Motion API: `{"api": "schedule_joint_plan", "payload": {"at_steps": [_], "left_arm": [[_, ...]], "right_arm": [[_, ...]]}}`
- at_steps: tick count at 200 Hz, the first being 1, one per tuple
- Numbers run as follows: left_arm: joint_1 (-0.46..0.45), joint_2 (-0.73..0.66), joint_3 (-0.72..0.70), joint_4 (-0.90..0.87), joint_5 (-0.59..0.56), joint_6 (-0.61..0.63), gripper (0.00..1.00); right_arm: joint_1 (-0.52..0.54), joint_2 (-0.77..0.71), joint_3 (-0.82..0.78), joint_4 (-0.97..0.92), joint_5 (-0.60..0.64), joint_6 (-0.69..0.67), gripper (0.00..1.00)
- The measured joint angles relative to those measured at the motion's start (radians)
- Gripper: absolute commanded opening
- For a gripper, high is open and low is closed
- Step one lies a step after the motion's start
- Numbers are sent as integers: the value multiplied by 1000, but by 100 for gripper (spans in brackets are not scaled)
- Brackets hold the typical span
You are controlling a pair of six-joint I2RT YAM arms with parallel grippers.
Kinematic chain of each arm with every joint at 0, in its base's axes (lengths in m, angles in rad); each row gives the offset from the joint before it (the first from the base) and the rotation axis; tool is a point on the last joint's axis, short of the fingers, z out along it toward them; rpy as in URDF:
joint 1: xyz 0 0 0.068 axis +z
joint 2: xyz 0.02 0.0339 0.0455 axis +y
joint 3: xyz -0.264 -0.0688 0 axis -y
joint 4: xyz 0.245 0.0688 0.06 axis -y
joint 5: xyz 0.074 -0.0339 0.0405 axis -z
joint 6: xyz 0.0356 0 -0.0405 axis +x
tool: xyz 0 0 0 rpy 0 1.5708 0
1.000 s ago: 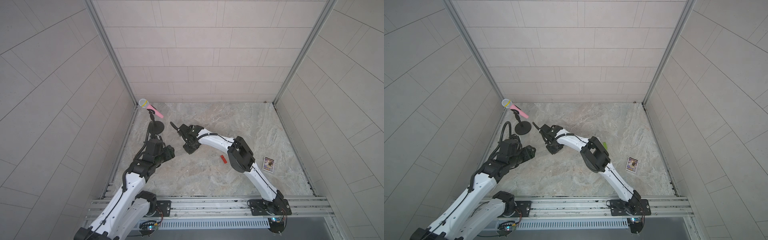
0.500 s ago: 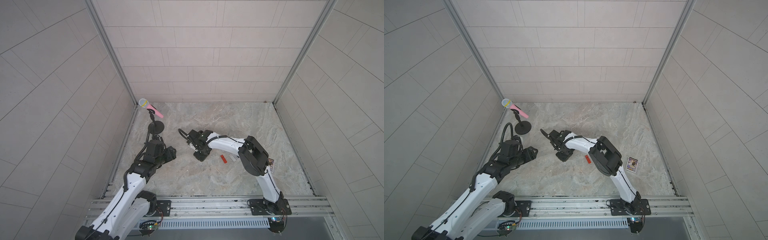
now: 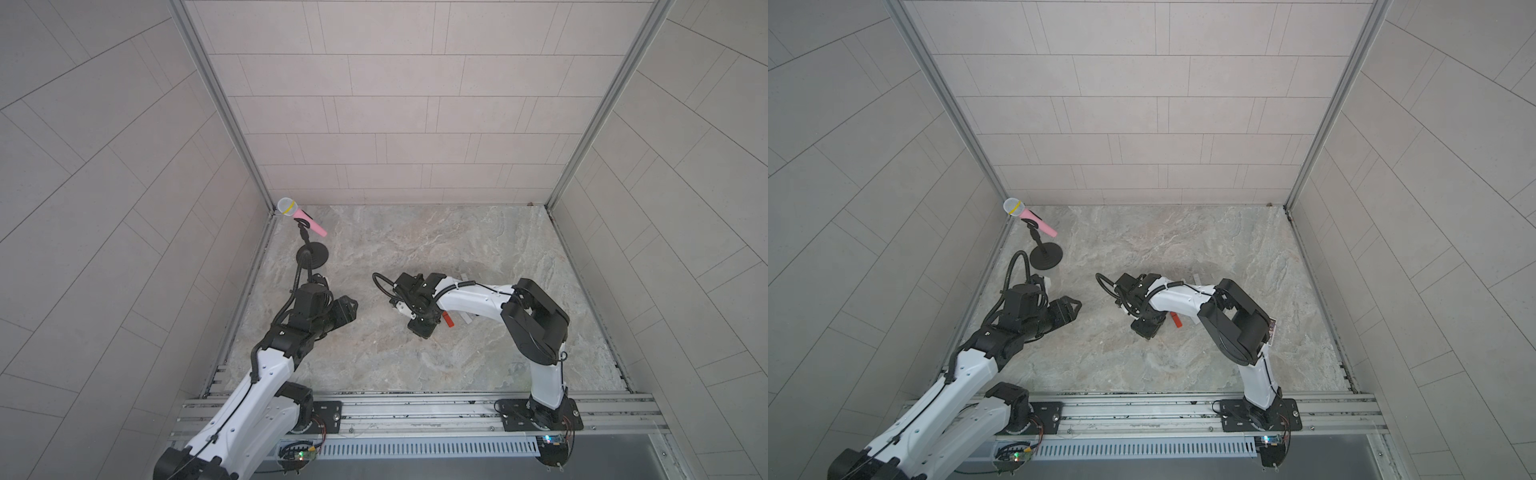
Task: Close the usb drive cover
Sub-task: Move the cover to the center of the board, then pick up the cover from the center of the board.
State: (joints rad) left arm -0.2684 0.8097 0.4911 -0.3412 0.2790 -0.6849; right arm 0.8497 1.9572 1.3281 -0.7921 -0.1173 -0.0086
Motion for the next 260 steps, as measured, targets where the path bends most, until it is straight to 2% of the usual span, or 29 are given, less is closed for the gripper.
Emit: {"api": "schedule_joint_plan", "payload": {"at_steps": [117,173,203,236,260], "left_arm": [[0,15,0,15,13,0,69],[0,16,0,16,14,0,69],[0,24,0,20,26,0,69],[0,41,0,49,71,1,69],[0,58,-3,103,134,-4,68]], "right_arm": [[-34,-12,-19,20,-6,54,26],[-34,-12,-18,19,-4,50,17],[-34,-21,-26,26,-2,46,16],[-34,-91,-114,90,-18,11,16],[-38,-198,-199,134,-57,-43,16]]}}
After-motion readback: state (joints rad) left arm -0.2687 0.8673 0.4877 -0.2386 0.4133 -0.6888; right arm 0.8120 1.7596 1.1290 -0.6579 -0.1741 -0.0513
